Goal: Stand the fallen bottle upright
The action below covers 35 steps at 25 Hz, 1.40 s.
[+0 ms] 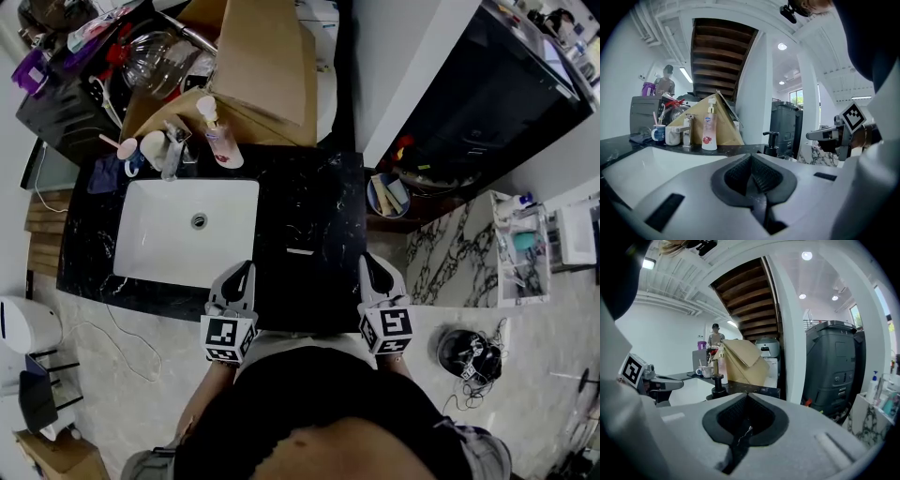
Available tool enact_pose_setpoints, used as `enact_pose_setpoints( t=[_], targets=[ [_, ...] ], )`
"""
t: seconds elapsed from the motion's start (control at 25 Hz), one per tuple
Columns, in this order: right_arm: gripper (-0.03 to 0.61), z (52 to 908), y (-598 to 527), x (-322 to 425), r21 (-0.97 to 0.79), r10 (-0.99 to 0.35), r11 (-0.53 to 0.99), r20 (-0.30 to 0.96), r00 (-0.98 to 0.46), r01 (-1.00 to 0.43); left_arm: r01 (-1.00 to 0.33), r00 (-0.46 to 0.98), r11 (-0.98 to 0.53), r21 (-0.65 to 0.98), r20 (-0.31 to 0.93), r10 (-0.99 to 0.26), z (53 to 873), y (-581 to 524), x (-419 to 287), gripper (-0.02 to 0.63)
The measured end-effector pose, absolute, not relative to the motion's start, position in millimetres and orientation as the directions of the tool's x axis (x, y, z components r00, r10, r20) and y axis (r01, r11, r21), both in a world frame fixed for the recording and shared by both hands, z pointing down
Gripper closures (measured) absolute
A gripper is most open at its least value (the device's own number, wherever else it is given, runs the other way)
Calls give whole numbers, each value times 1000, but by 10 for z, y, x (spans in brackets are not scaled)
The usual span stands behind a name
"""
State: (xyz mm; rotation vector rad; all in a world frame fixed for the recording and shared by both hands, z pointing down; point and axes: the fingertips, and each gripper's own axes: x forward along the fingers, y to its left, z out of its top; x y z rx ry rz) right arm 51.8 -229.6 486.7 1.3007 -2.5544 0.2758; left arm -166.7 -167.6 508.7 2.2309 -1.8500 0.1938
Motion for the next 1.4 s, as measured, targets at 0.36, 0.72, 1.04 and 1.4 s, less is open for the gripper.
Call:
enact_pose_setpoints(
  t=[0.36, 0.72, 1.04, 1.4],
  targets=[
    [574, 4850, -2327, 462, -35, -747, 608, 316, -586, -793, -988, 150, -132, 83, 259, -954, 5072, -1659, -1740, 609],
    [574, 4780, -2253, 322, -37, -713, 650, 315, -626, -759, -988, 151, -135, 72, 305, -940, 5130, -1552, -1712, 608],
    [574, 4788, -2240, 332, -36, -711, 652, 319, -627, -758, -985, 174, -160, 70, 312, -934, 5139, -1573, -1614, 607],
    [574, 4793, -2262, 332, -38, -717, 646, 313, -623, -762, -987, 161, -146, 71, 318, -934, 5170, -1574, -1660, 607]
  ],
)
